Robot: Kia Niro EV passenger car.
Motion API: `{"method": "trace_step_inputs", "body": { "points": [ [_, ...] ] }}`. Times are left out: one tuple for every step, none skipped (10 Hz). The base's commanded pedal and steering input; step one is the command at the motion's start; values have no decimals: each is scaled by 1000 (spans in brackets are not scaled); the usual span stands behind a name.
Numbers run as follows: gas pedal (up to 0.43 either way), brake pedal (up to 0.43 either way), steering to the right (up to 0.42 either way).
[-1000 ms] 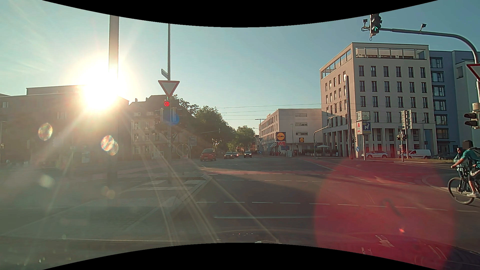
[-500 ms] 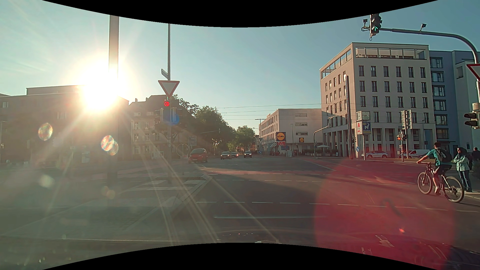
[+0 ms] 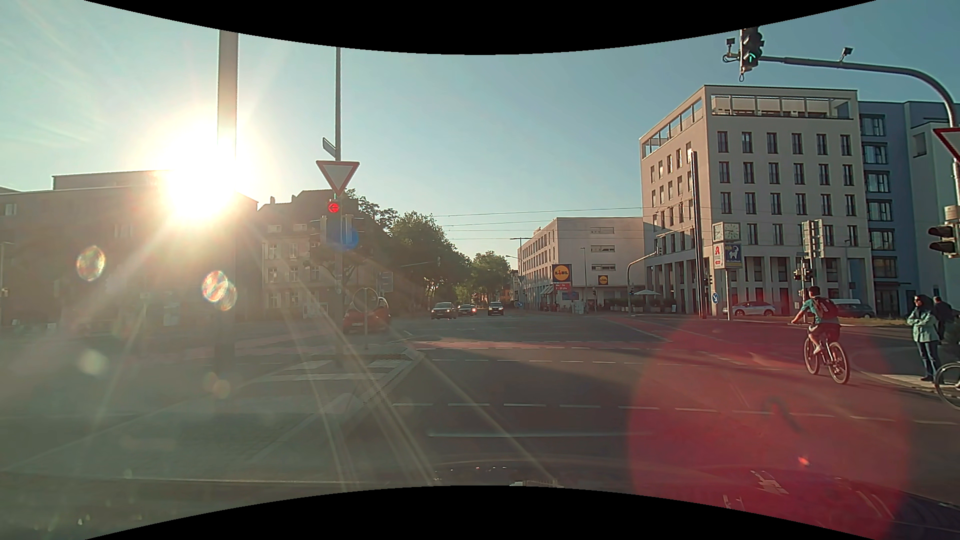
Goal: Follow the waypoints while adhering to traffic rules and regulations
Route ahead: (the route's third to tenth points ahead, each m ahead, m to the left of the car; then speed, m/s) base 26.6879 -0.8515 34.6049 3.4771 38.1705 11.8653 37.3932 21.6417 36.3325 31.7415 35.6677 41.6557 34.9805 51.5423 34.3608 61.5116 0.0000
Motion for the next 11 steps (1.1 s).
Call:
{"method": "trace_step_inputs", "body": {
  "points": [
    [0, 226, -2],
    [0, 226, -2],
    [0, 226, -2],
    [0, 226, -2],
    [0, 226, -2],
    [0, 226, -2],
    [0, 226, -2],
    [0, 226, -2],
    [0, 226, -2],
    [0, 226, -2],
    [0, 226, -2]
  ]
}}
